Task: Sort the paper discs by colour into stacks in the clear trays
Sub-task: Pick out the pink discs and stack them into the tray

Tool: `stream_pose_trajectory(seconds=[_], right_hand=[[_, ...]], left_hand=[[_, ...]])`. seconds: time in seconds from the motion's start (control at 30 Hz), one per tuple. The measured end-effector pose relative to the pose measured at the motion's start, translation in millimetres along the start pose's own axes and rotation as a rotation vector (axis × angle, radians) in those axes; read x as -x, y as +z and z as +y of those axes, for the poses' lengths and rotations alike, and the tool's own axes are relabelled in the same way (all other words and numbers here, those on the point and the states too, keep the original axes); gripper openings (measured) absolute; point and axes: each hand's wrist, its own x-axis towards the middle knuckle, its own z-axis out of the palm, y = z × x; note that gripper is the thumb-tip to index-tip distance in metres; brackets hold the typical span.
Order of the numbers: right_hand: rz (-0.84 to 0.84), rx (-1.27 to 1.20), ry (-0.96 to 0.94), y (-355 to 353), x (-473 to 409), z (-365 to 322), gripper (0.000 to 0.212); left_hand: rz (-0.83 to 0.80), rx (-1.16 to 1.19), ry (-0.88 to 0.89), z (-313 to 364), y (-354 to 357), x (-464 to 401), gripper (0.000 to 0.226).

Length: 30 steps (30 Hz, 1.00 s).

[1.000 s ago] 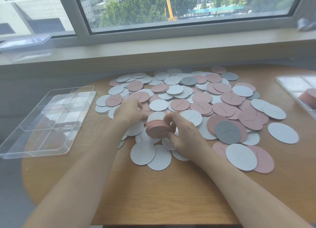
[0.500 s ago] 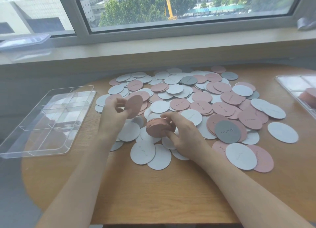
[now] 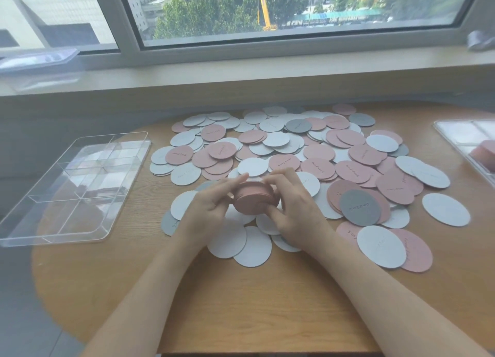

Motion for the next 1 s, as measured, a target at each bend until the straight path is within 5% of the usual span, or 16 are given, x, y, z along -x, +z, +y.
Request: stream_pose_trajectory(seconds=[0.13, 0.37, 0.6, 0.77, 1.0], right_hand=[[-0.017, 0.012, -0.017, -1.3, 0.9, -0.4, 0.05], [0.005, 0.073, -0.033, -1.3, 1.3, -0.9, 0.044], [0.006, 0.078, -0.033, -1.4, 1.8, -0.6, 0.043], [0.008, 0.063, -0.051, -1.8, 1.7, -2.0, 0.042], [-0.007, 0.072, -0.038, -3.9, 1.4, -4.7, 0.04]], left_hand=[[-0.098, -0.151, 0.019, -2.0, 4.4, 2.1, 0.089], [0.15, -0.275, 0.072, -6.9, -0.3, -20.3, 0.049], [0.204, -0.299, -0.138, -1.6, -3.7, -55.6, 0.012], [0.065, -0.637, -0.314, -8.8, 10.3, -59.2, 0.035], [0.001, -0.462, -0.358, -5.1, 3.9, -63.2, 0.03]])
